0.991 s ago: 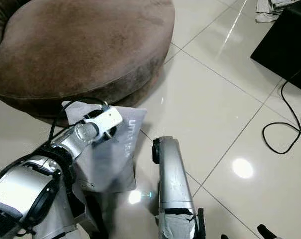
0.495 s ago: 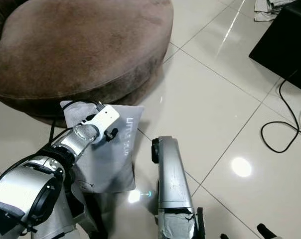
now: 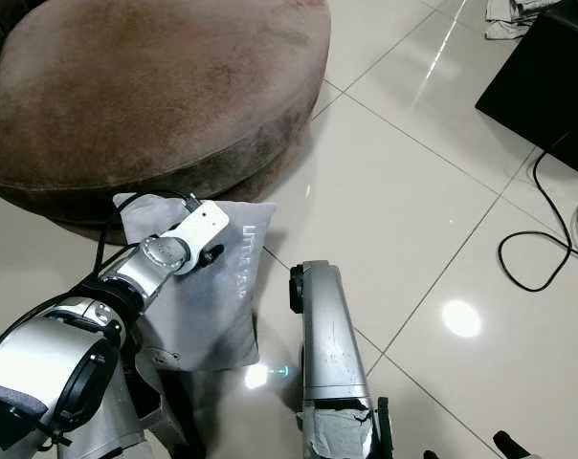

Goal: Move the pillow to the sofa from floor

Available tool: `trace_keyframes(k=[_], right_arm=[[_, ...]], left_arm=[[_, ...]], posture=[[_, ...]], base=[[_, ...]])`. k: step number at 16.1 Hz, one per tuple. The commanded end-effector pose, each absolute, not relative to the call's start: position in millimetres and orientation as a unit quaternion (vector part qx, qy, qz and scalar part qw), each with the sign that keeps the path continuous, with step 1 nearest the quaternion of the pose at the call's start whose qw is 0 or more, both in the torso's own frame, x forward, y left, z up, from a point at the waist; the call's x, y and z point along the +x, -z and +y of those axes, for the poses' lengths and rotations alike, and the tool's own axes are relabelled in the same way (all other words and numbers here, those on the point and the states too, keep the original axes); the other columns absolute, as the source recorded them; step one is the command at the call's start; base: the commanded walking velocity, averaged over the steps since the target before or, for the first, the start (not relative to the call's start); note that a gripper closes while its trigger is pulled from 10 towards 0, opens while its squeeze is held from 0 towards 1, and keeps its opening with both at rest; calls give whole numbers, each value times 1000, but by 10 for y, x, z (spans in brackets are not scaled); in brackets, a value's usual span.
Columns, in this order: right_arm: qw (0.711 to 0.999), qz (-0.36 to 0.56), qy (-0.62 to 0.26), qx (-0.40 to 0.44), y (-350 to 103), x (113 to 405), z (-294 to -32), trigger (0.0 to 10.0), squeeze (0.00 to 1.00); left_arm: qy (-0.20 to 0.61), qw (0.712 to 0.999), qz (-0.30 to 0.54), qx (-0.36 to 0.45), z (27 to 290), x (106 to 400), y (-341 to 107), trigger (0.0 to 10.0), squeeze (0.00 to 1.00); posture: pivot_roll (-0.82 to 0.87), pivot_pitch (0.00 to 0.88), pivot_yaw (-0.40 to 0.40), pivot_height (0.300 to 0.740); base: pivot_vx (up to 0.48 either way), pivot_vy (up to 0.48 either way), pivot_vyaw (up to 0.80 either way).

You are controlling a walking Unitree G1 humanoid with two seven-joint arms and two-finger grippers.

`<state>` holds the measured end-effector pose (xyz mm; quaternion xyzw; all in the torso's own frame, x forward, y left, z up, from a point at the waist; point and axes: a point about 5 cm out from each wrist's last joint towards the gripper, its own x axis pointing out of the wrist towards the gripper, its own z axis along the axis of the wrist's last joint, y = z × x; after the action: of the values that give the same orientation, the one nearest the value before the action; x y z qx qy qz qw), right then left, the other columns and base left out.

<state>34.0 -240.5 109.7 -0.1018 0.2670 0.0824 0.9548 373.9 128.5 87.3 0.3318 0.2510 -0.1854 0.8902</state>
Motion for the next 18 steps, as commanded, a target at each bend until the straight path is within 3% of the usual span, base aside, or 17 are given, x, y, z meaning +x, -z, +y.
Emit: trace_keyframes(k=[1,15,18], right_arm=[[950,283,-77,-110,-1094,290,-2440,10000,153],[951,279,-80,-105,-1003,375,-2441,10000,196],[959,255,-83,-96,-820,590,-2396,10000,196]], left_arm=[[193,880,271,340,1305,3685,-780,0,0],[186,883,263,342,1322,3697,-797,0,0],[154,916,251,272,1331,3719,-829,0,0]], posture=[[-566,327,0,455],[-547,308,-2,455],[-507,213,37,455]], base=[[0,0,0],[0,0,0],[0,0,0]])
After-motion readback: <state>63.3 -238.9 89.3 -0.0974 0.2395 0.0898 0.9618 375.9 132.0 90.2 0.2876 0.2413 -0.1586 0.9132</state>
